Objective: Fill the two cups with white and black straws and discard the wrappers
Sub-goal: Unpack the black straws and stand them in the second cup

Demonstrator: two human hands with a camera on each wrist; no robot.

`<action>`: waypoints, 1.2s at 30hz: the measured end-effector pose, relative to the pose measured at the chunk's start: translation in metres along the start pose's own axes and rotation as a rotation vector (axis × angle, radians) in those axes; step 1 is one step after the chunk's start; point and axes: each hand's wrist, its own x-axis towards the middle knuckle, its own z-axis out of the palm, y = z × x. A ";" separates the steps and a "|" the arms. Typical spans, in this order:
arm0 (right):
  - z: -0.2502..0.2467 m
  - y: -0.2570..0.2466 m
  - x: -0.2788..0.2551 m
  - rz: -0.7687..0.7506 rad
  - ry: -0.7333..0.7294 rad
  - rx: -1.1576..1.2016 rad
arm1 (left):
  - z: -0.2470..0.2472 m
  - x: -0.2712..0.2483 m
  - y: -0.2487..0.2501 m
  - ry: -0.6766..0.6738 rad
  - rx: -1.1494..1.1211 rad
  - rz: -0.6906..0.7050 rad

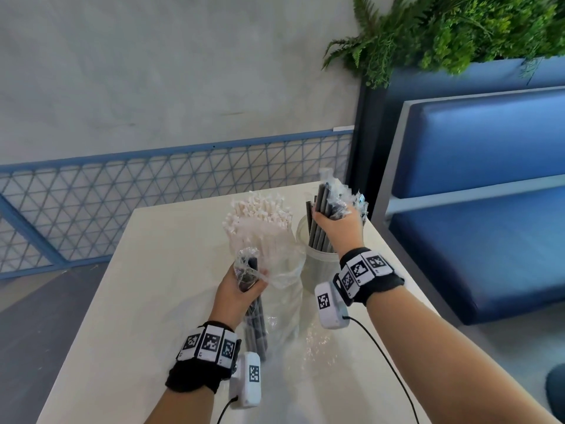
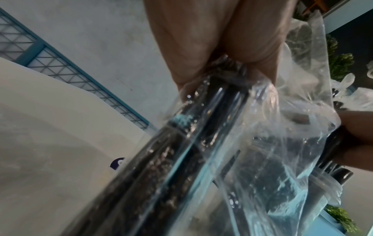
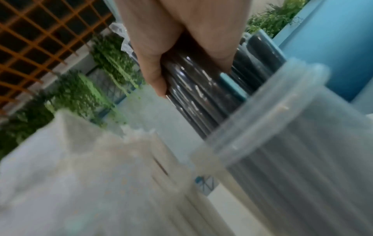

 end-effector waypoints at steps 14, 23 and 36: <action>0.004 -0.015 -0.066 -0.662 0.203 -0.130 | -0.002 -0.006 0.004 -0.016 -0.036 0.015; 0.019 0.002 -0.093 -0.446 -0.595 -0.509 | 0.002 -0.013 0.006 -0.082 -0.002 0.079; 0.029 0.030 -0.113 -0.041 -0.638 -0.184 | 0.006 -0.020 0.008 -0.423 0.026 0.092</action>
